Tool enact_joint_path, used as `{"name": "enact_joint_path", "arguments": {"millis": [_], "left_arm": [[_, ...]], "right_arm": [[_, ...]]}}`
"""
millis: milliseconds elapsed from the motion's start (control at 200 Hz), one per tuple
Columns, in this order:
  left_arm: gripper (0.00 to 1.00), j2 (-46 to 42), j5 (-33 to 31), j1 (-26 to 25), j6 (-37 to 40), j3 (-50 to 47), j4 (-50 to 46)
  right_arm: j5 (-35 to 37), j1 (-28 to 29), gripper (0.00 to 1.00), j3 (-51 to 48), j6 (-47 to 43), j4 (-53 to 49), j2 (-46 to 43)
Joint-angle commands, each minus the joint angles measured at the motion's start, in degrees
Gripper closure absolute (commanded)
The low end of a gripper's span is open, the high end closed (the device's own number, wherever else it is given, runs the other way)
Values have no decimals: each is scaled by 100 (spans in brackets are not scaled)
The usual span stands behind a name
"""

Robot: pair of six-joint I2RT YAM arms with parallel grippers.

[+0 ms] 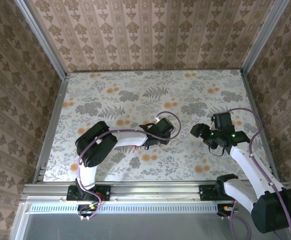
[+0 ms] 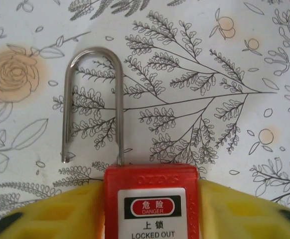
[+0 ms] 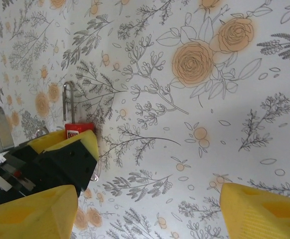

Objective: Unlock with the key

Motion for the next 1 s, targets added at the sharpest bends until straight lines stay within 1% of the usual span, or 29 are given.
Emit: {"name": "enact_joint_path", "arguments": {"millis": [0, 75, 100, 120, 210, 300, 375, 430, 535, 605, 695, 770, 810, 890, 995], "left_arm": [[40, -237, 39, 54, -326, -176, -615], [34, -561, -3, 53, -360, -199, -609], [25, -674, -12, 54, -357, -222, -605], [22, -782, -21, 61, -348, -228, -606], [18, -1322, -50, 68, -324, -375, -463], [9, -2006, -182, 104, -230, -654, -219], [2, -2572, -258, 190, -34, -872, -82], [0, -2895, -193, 329, 127, -951, -134], [0, -3385, -12, 636, 497, -1085, -305], [0, -3579, 191, 767, 830, -1181, -363], [1, -3398, 618, 838, 1159, -999, -628], [6, -2857, 1024, 794, 1322, -594, -1071], [10, -2497, 1205, 735, 1367, -336, -1294], [17, -1817, 1242, 535, 1447, 169, -1702], [20, -1096, 1223, 347, 1538, 704, -2045]], "right_arm": [[-44, -86, 22, -117, -97, -268, -110], [-69, -96, 20, -120, -102, -248, -133], [-66, -96, 20, -115, -97, -248, -141], [-66, -101, 19, -104, -106, -257, -151], [-40, -106, 15, -89, -158, -292, -230], [-13, -114, 10, -125, -235, -310, -351], [2, -118, 7, -204, -299, -284, -475], [-23, -120, 6, -271, -291, -241, -534], [-383, -109, 7, -359, -265, -24, -483], [-480, -43, 8, -383, -195, 89, -379], [-406, 56, 8, -374, -129, 127, -287], [-365, 79, 7, -365, -111, 127, -296], [-326, 80, 7, -352, -121, 76, -329], [-261, 79, 6, -330, -188, -70, -431], [-267, 78, 6, -355, -238, -201, -553]]}}
